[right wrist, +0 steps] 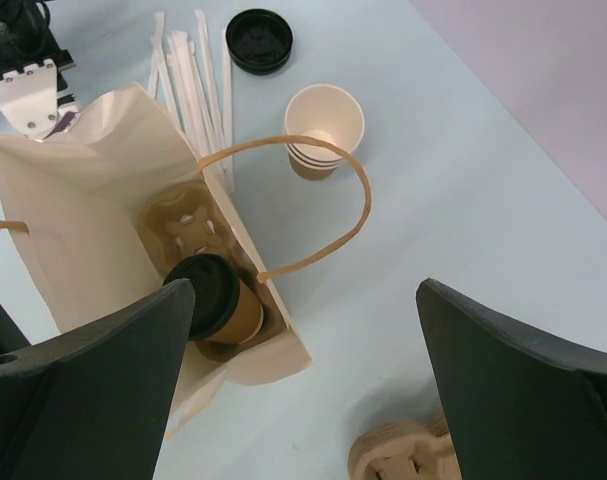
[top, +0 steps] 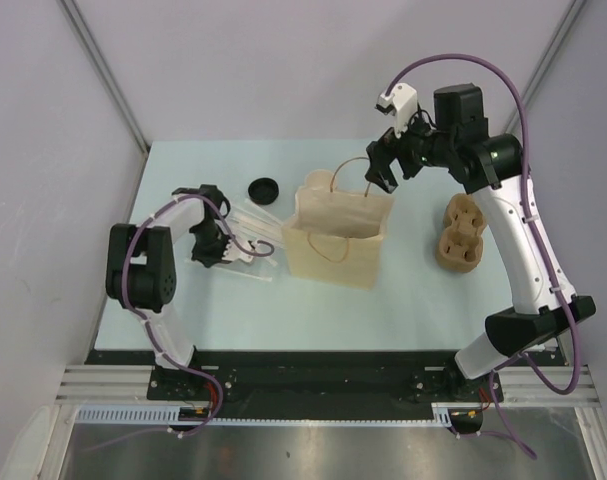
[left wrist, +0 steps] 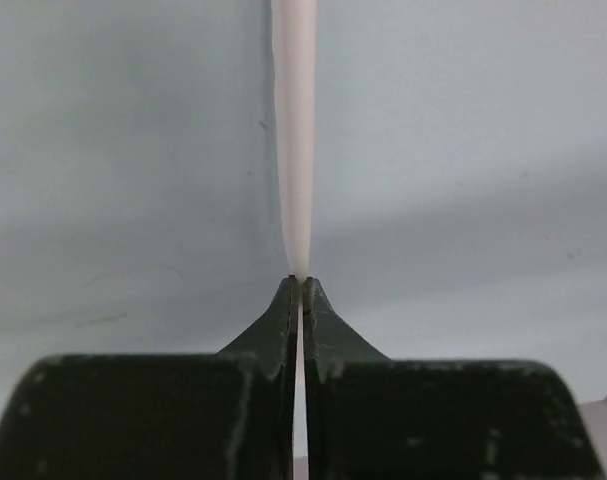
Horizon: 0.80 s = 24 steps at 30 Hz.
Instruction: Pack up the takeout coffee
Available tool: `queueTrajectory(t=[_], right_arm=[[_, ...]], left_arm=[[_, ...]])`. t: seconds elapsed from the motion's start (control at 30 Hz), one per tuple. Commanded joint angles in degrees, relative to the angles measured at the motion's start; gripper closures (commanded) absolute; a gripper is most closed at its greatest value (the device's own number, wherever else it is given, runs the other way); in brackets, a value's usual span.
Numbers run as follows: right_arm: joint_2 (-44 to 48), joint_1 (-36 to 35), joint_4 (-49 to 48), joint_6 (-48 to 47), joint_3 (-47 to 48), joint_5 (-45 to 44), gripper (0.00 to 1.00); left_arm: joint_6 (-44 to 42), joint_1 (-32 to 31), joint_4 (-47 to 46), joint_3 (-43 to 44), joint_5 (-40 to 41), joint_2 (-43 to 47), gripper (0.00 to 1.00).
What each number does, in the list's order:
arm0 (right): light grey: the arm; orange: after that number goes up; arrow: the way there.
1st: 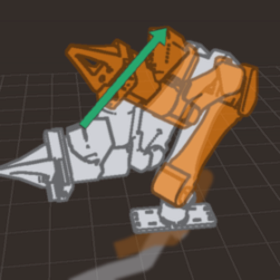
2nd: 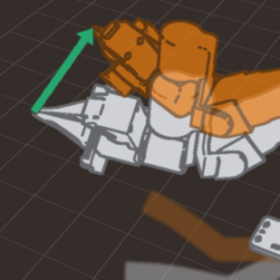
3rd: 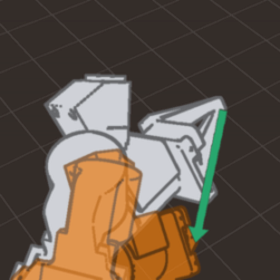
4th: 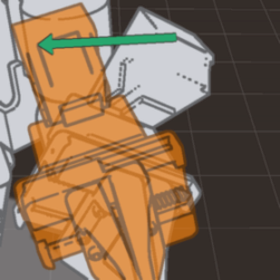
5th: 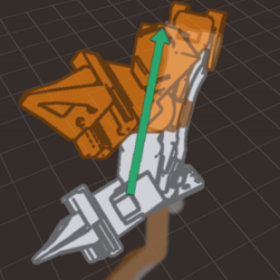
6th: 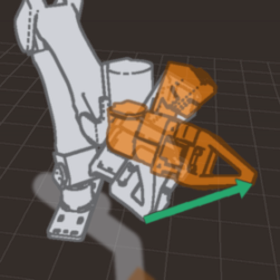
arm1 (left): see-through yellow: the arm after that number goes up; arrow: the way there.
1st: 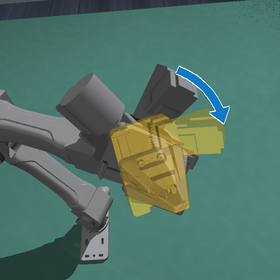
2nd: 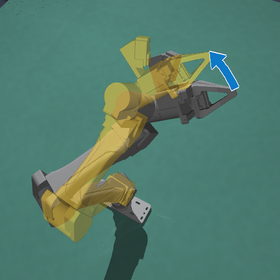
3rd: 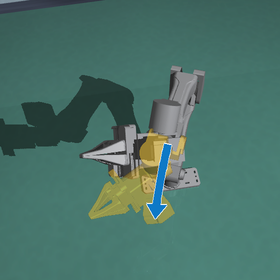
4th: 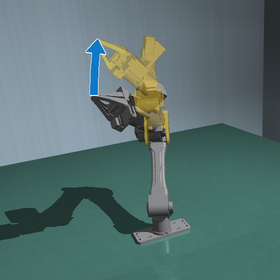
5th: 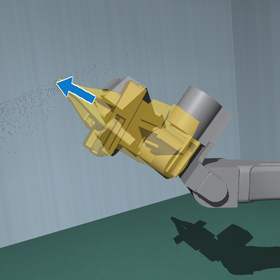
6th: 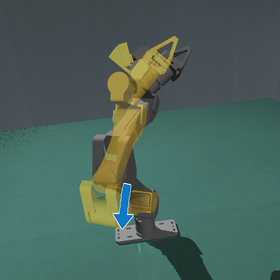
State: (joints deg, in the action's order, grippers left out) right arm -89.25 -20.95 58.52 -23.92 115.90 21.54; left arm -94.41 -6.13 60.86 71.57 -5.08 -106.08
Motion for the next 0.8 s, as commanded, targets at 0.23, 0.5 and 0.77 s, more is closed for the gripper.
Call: queueTrajectory(t=[0.23,0.5,0.77], right_arm=[[3.65,1.61,-11.84,4.93,0.03,6.14,0.0],[0.49,1.79,-23.27,15.37,7.92,15.54,0.0],[-5.84,-2.07,-32.68,26.64,17.43,22.58,0.03]], left_arm=[[8.96,7.69,19.02,15.24,-17.39,12.04,1.0],[38.3,7.55,14.92,43.37,-43.68,13.45,1.0],[65.74,-1.33,-9.42,43.92,-48.44,20.38,1.0]])
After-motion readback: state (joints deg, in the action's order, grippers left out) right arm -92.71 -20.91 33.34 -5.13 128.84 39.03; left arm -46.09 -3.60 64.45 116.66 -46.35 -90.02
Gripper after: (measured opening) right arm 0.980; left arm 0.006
